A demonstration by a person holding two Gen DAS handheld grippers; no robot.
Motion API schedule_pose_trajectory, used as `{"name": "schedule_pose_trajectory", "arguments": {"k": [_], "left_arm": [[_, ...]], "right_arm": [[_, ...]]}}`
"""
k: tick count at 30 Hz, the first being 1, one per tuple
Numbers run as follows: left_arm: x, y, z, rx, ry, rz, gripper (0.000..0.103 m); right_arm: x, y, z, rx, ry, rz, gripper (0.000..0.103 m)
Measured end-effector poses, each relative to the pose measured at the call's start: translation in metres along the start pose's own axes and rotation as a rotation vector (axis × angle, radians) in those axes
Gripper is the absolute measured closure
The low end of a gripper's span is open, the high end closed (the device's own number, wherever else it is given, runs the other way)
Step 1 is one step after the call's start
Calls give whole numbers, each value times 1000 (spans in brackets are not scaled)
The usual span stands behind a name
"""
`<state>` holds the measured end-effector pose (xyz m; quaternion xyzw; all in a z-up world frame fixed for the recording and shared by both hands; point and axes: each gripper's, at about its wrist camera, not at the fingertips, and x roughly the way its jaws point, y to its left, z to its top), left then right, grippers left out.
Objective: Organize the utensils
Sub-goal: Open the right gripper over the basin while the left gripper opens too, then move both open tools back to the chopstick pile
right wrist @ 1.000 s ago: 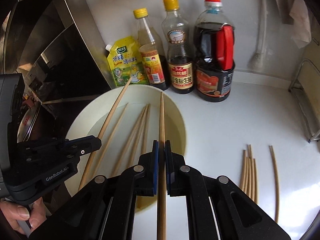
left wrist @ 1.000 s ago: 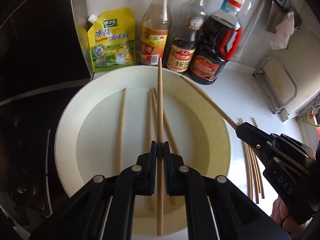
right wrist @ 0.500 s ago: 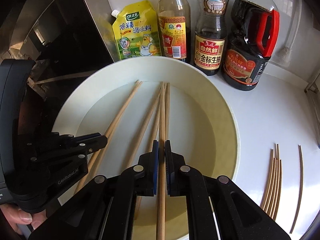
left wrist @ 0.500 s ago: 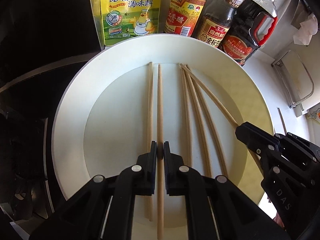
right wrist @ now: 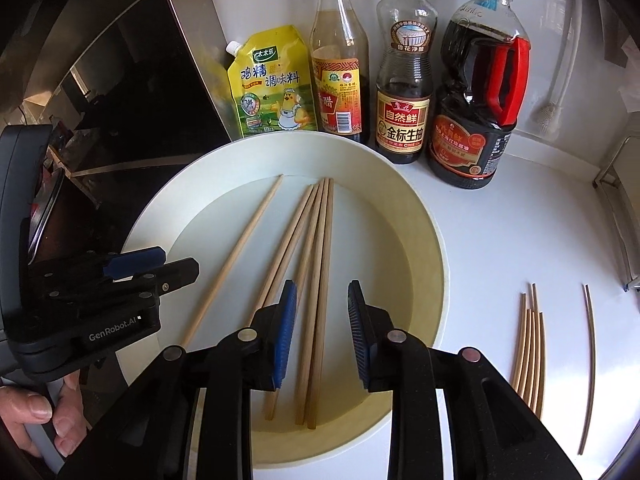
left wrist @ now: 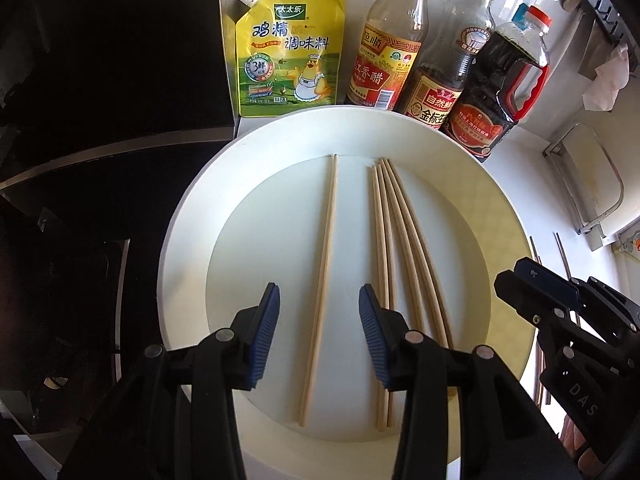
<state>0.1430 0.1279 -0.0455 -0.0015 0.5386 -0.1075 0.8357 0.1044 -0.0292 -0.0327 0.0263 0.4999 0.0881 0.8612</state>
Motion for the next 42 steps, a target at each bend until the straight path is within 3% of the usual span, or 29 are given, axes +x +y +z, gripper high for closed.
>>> {"name": "schedule_pose_trajectory", "arguments": {"k": [20,30,42], "left_arm": [[-39,-64,-42,69,-43,-18,59],[-34,-128,-62,107,-17,-49,51],[-28,-216,-80,170,-24,-105,45]], "right_arm": [[-56,-35,-59,65,-44,-27,77],[-83,-89,-100,114,-36,-54,74],[-120,-196,-146,221,-34,-164,71]]}}
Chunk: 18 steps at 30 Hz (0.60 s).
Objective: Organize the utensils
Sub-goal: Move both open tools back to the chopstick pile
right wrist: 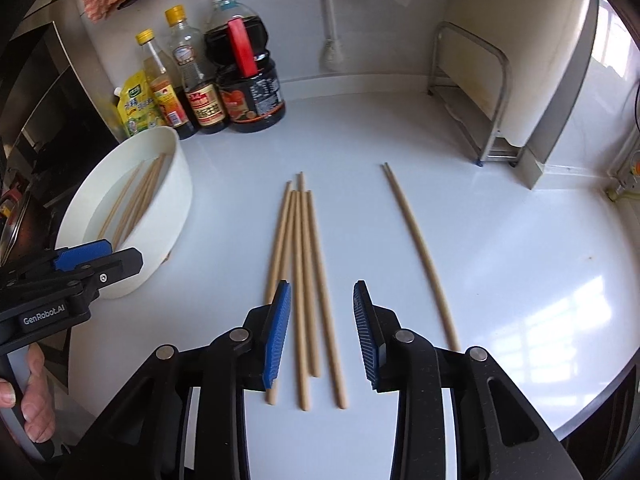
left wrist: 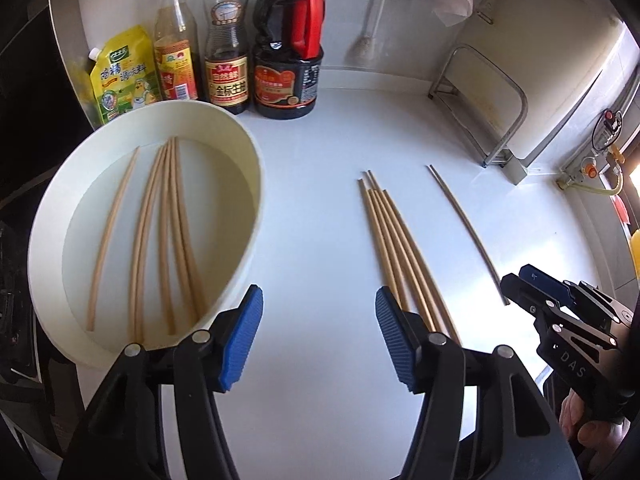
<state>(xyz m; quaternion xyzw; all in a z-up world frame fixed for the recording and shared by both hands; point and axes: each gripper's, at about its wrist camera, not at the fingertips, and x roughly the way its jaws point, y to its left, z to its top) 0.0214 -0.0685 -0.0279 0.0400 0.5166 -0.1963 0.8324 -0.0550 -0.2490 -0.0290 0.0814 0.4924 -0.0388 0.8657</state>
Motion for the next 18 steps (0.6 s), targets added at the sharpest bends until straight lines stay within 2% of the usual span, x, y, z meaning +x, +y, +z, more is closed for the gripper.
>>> {"name": "schedule_pose_trajectory", "arguments": {"k": [4,12,18], "left_arm": [[14,-22,-5,-3,17,-1,41],[54,-41,-19,-27,75,35,39],[79,-44,-21,-52,75,67,38]], "right_arm": [[4,-28,-4,-1,4,-25,66],[37,-71,-3,-25,27,-63,65],[72,-92,2,-37,49,-56,65]]}}
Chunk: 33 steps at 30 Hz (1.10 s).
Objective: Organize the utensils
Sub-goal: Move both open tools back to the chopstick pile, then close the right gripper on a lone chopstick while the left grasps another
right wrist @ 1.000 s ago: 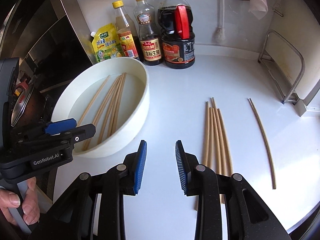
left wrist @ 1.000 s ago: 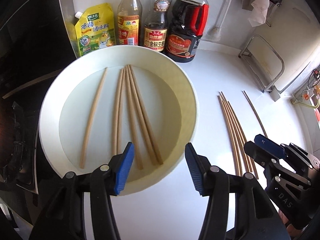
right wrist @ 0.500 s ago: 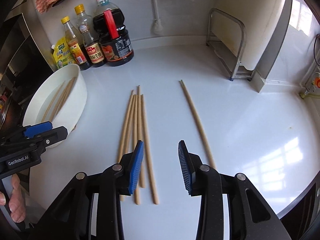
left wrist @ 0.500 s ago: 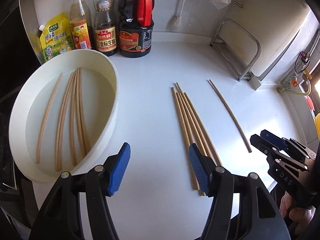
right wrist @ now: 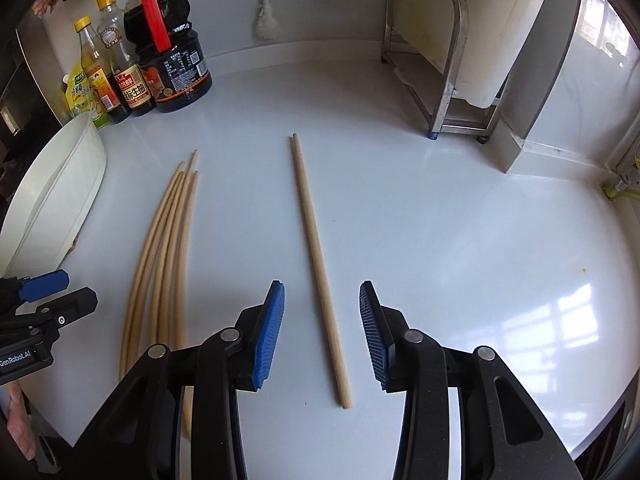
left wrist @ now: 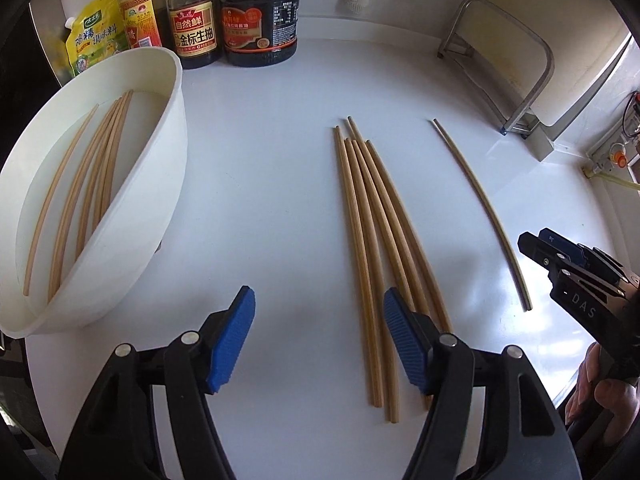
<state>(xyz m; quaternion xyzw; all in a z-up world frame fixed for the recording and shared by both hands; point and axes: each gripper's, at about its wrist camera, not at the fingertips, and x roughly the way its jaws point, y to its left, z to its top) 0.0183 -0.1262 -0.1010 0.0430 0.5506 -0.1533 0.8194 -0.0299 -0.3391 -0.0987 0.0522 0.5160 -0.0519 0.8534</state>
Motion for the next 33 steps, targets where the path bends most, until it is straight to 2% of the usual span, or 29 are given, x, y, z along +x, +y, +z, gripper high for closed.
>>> {"name": "schedule_pose_trajectory", "arguments": {"k": [8,13,14,16,18,33], "left_arm": [[18,-1,0,-32,-17,33,37],[25,-3,0,-39,-24,42,37],[27,-4,0,-32,-24,46,37],[29,-7,0,-20,-23,51,37],[31,-9,0,-15,-23,52,37],[40,-14,1,13,-27,81,37]], "right_arm": [[30,-7,3,-34,14,-3,65],[35,-5,2,-55,-15,-27,66],[35,-4,2,-61,-18,-26,67],[35,0,2,-69,-24,-18,83],[34,5,1,-85,-28,-15,91],[19,40,-23,-98,9,77,95]]}}
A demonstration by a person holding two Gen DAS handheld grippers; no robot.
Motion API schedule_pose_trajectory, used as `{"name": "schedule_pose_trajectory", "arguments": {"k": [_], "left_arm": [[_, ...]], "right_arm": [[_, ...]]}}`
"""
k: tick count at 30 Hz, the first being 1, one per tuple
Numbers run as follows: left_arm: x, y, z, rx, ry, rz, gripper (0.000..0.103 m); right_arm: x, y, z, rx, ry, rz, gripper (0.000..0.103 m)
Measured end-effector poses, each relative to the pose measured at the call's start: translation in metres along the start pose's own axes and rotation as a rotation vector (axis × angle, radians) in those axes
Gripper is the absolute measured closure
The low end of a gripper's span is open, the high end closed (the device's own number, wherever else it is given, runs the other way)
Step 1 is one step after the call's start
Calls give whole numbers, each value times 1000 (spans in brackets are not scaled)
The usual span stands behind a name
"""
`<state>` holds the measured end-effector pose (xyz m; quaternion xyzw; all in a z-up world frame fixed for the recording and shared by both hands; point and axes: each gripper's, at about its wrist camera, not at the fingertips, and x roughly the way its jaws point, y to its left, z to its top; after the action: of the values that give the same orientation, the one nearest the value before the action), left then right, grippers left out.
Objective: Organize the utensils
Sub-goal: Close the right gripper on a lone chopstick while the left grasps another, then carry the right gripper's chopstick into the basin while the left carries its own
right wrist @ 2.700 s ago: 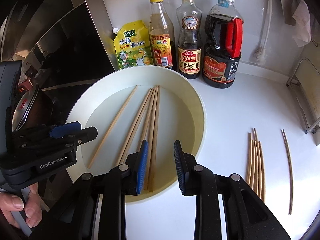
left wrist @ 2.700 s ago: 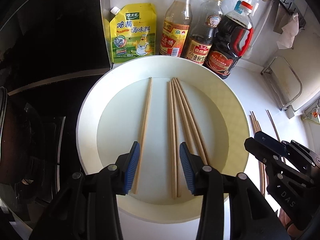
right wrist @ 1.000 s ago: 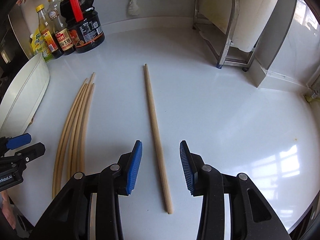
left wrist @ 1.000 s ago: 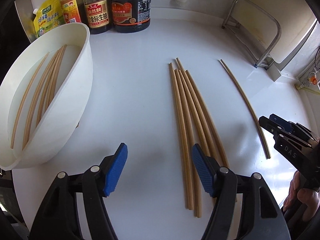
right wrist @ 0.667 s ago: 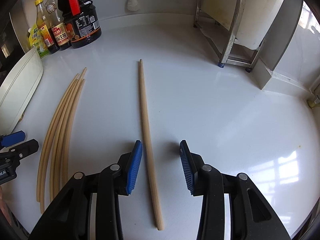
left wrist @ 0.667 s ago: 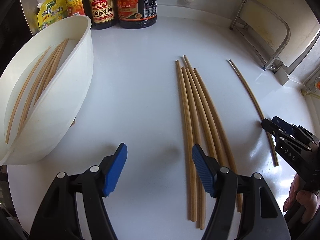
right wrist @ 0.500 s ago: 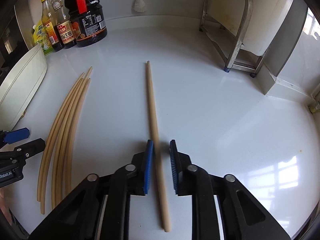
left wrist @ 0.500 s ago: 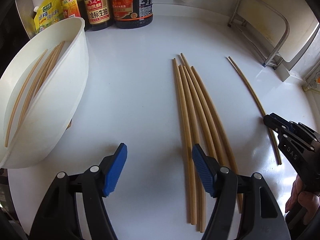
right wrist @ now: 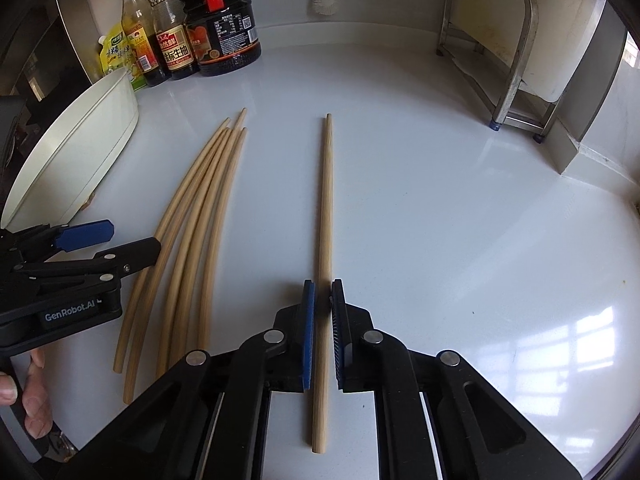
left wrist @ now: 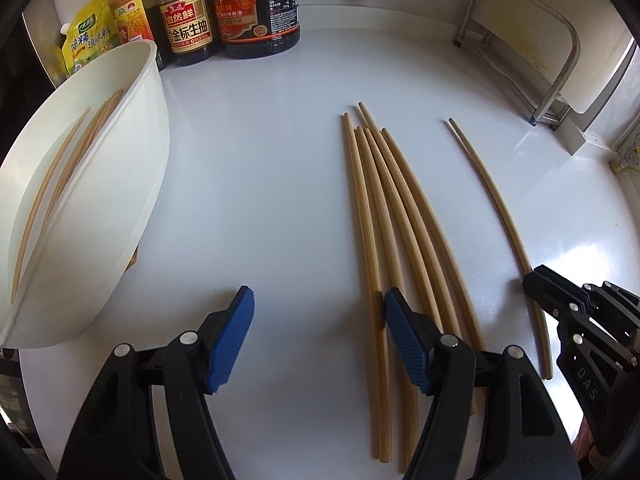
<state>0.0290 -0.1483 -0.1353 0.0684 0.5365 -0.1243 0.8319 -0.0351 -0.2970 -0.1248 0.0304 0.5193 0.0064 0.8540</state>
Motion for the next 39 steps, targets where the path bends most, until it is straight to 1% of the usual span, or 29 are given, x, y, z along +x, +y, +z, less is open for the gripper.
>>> {"name": "schedule_pose_trajectory", "arguments": {"k": [2,3,4,5,6,9,10,11,12,13,14,15,16,18,21,27,33,37,39], "left_arm": [[0,1,0,-3,-2,2,37],[1,1,1,1,-3,8,37],[2,0,1,6,-5,15,37],[2,0,1,11,-7,19,37],[2,-1,0,13,-8,17,37],[1,-3,-1,27,-14,12,44],[1,-5,-2,32,-16,9,50],[0,-6,-2,38,-18,7,58],[0,-8,-1,45,-19,3,62],[0,-10,0,52,-19,-4,74],[0,-11,0,60,-17,-9,88],[0,-13,1,64,-12,-18,94],[0,-14,1,65,-8,-25,95],[-1,-14,0,64,-1,-39,96],[-2,-11,1,48,18,-81,96],[-17,-3,1,50,12,-122,96],[-48,12,13,59,-29,-159,96],[-76,31,28,67,-83,-182,96],[-87,45,35,69,-110,-175,96]], "right_arm": [[-1,1,0,0,1,-4,95],[-1,-1,0,3,-1,-4,91],[-1,-2,1,7,-1,-10,78],[0,-3,3,8,-4,-18,72],[0,-4,4,9,-7,-25,69],[3,-6,7,10,2,-44,69],[3,-6,7,7,-2,-51,69],[4,-5,8,-1,-1,-58,69],[5,-3,9,-11,0,-66,69],[6,-2,10,-16,0,-64,70],[7,-1,11,-20,0,-58,72],[7,0,11,-24,0,-53,82],[8,1,12,-29,3,-51,96],[9,1,14,-24,10,-32,96],[9,-2,16,6,18,-2,97],[-6,-6,17,89,14,57,97],[-33,6,30,133,-20,79,97],[-54,28,47,131,-63,89,97],[-63,43,57,121,-88,91,97]]}}
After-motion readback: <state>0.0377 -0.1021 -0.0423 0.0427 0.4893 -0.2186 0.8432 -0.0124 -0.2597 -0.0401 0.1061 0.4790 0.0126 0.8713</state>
